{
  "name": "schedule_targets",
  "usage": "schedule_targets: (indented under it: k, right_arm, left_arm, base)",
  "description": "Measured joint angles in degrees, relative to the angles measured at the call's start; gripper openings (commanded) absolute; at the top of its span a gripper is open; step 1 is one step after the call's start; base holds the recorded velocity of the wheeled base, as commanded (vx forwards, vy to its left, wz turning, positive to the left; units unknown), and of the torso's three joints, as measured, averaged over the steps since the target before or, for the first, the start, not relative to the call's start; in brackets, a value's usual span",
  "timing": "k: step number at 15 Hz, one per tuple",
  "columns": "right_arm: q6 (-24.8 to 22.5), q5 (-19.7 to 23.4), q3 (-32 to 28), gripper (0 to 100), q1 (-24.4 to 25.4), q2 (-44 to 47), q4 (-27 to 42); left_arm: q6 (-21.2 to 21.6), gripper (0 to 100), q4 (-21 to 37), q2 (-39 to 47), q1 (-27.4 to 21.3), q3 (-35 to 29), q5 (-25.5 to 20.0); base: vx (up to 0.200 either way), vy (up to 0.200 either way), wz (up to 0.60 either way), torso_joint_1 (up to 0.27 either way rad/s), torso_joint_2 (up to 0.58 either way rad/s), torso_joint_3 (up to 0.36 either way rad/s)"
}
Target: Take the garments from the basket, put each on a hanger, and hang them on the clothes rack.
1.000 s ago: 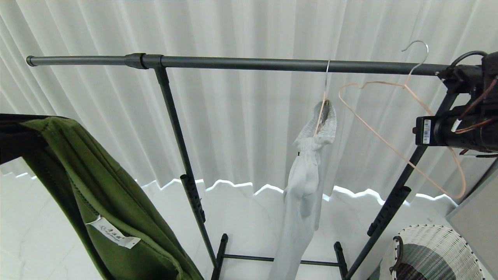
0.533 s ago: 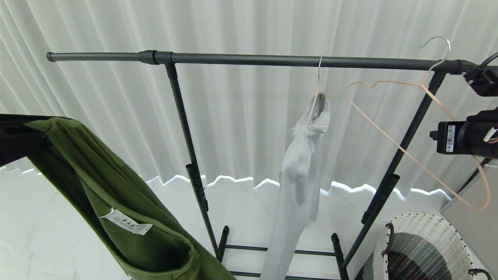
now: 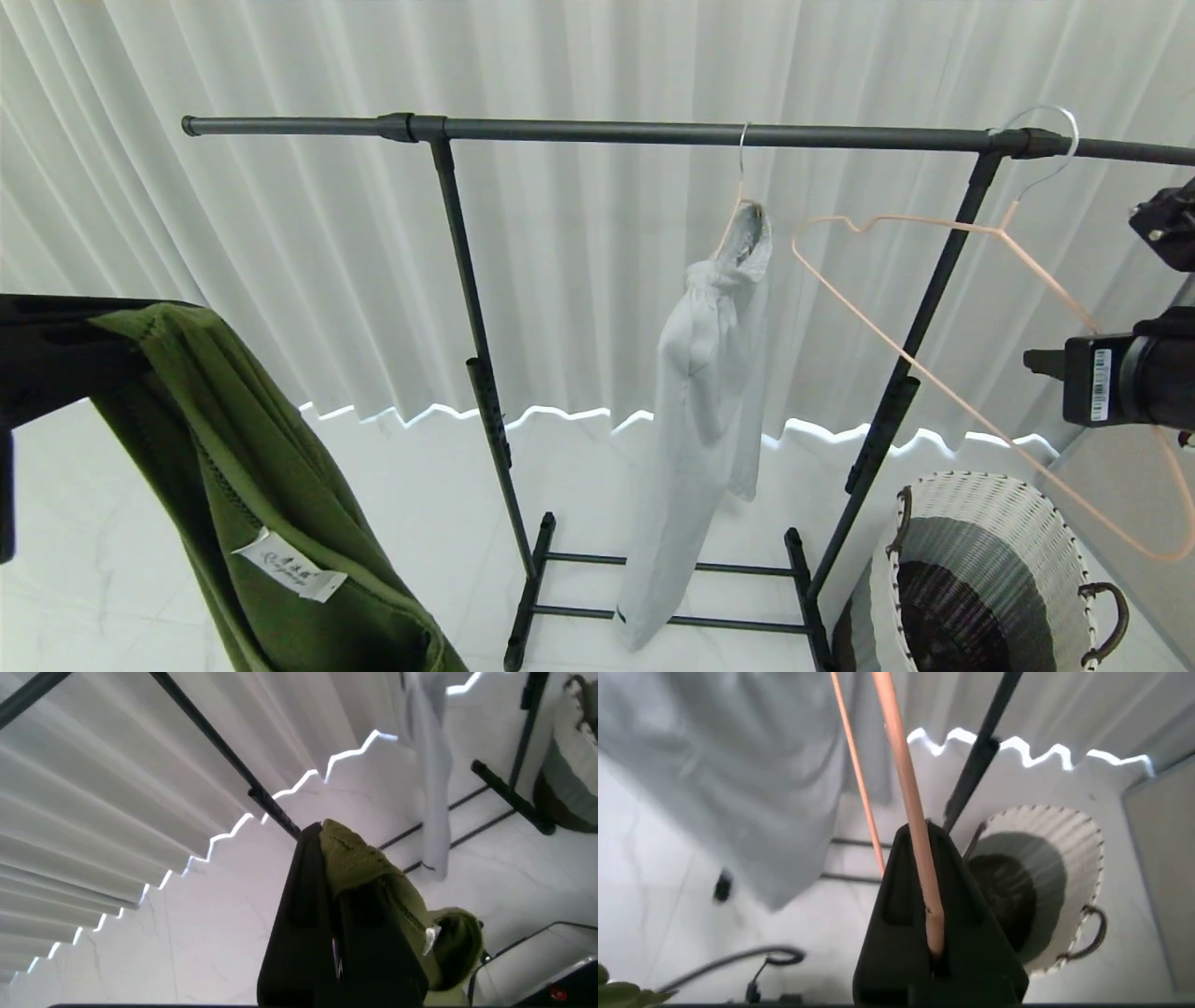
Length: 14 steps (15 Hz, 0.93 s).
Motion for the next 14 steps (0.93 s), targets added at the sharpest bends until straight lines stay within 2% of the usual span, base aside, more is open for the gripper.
schedule_targets:
  k: [4, 7, 9, 12, 14]
  right_arm:
    - [0.2, 0.3, 2.1, 0, 11.0, -3.8, 0.5]
    - [0.3, 0.3, 4.3, 0, 21.1, -6.2, 0.8]
    - [0.5, 0.4, 6.2, 0, 27.0, -7.7, 0.9]
    - [1.1, 0.4, 7.7, 0, 34.0, -9.1, 0.8]
    - [1.3, 0.4, 7.9, 0, 38.0, -9.6, 0.8]
  left_arm:
    - [-0.5, 0, 0.0, 2.7, 0.6, -0.2, 0.2]
    - [-1.3, 0, -0.2, 6.9, 3.7, -1.6, 1.5]
    - [-4.7, 0, -1.9, 10.3, 5.8, -3.2, 4.1]
    - [-12.3, 0, -4.0, 17.2, 7.9, -7.6, 9.2]
    - [-14.7, 0, -4.3, 21.1, 8.6, -10.0, 10.2]
  base:
    - [0.0, 0.0, 0.0, 0.0, 0.0, 0.0]
    - [0.0, 0.0, 0.0, 0.0, 0.0, 0.0]
    - [0.0, 0.0, 0.0, 0.0, 0.0, 0.0]
    - [0.0, 0.0, 0.0, 0.0, 0.0, 0.0]
    - [0.0, 0.0, 0.0, 0.0, 0.0, 0.0]
